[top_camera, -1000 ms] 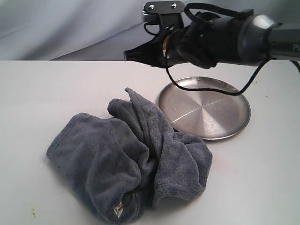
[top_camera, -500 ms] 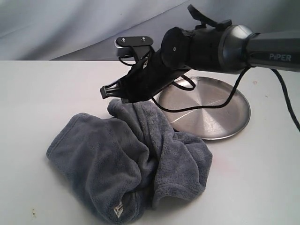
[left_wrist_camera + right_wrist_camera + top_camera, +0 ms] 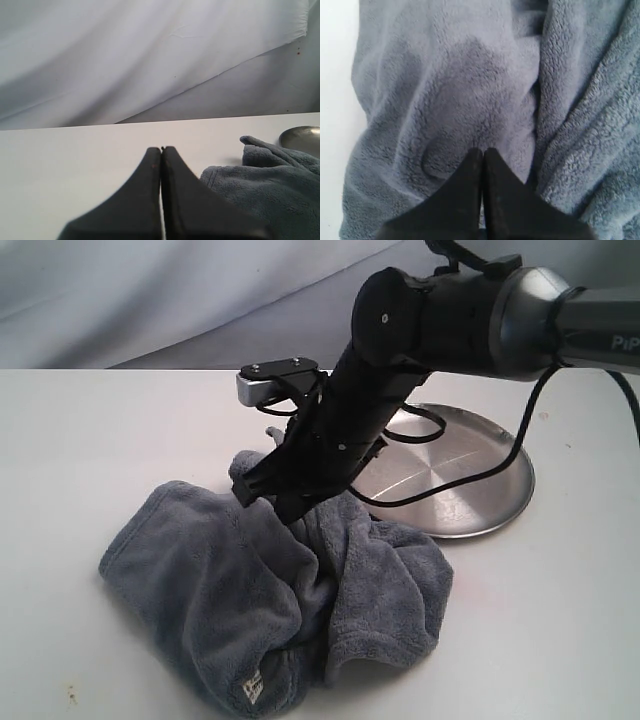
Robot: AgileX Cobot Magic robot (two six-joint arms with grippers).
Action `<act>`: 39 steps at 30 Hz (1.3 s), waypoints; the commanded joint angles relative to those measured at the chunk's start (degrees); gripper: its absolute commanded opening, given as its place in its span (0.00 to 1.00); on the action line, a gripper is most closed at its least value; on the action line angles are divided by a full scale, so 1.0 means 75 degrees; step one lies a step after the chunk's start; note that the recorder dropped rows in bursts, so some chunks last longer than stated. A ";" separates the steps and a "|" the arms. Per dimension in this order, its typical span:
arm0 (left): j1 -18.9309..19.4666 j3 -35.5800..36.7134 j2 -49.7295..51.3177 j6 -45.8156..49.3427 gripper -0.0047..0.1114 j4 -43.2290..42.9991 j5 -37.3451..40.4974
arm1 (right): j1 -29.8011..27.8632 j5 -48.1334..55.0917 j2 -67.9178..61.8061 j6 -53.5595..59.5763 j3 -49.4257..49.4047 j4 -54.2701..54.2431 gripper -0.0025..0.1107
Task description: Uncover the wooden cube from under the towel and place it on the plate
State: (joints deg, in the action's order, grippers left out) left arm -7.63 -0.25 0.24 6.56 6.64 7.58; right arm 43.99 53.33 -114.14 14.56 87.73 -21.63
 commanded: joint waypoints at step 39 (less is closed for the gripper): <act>-0.0037 0.0033 -0.0032 -0.0019 0.04 0.0013 -0.0002 | 0.1435 0.1148 0.1600 -0.2144 0.0041 0.3055 0.02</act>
State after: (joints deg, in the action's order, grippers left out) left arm -7.63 -0.25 0.24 6.56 6.64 7.58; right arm 52.57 61.22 -103.57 -1.90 87.73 1.68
